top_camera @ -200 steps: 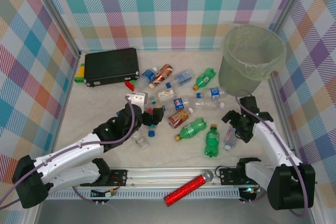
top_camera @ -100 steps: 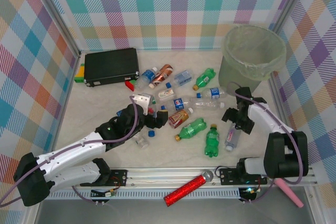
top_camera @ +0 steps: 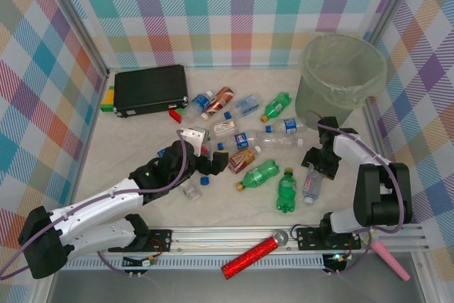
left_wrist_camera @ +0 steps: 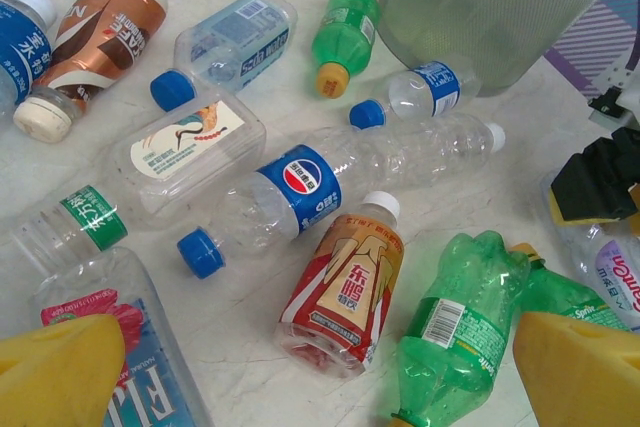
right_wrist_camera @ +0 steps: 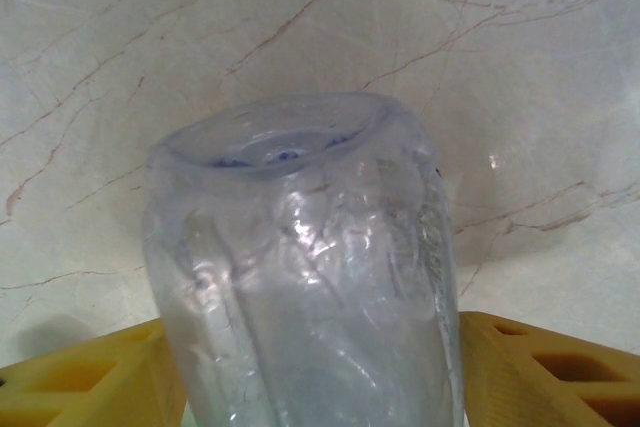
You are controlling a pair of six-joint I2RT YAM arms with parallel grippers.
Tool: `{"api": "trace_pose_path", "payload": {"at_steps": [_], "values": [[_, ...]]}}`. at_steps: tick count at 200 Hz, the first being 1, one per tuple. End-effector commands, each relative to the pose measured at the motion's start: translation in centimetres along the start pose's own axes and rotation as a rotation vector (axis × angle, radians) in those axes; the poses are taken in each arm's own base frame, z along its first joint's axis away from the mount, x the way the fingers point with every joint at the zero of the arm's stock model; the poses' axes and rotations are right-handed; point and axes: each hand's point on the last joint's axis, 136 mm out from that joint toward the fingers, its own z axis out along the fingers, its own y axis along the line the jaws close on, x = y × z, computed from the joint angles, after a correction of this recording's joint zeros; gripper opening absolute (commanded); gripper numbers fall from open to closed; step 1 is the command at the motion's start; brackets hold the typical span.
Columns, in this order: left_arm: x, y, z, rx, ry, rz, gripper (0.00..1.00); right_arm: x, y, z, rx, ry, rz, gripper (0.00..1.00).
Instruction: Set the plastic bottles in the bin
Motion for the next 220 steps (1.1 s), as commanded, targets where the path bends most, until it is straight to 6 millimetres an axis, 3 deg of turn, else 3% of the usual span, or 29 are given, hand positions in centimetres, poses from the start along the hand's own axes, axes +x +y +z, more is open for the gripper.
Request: {"api": "trace_pose_path", "payload": {"at_steps": [1, 26, 43, 104, 137, 220], "values": [[-0.6, -0.9, -0.1, 0.035, -0.017, 0.008, 1.0, -0.1, 0.3, 0.2, -0.015, 0.023, -0.016, 0.68], [-0.6, -0.9, -0.1, 0.031, -0.018, 0.008, 1.0, -0.1, 0.3, 0.3, -0.01, 0.029, -0.018, 0.63], [-0.7, -0.9, -0.2, 0.032, -0.02, 0.004, 1.0, -0.3, 0.4, -0.4, -0.017, 0.007, -0.024, 0.52], [-0.8, -0.7, -0.2, 0.025, -0.025, -0.006, 1.0, -1.7, 1.2, -5.4, -0.083, -0.146, -0.038, 0.52], [-0.8, -0.4, -0.2, 0.006, -0.03, -0.011, 1.0, -2.4, 1.9, -10.1, -0.16, -0.288, -0.05, 0.52], [-1.0, 0.3, -0.5, -0.027, -0.053, -0.027, 1.0, -3.8, 3.3, -24.6, -0.337, -0.615, -0.069, 0.48]]}}
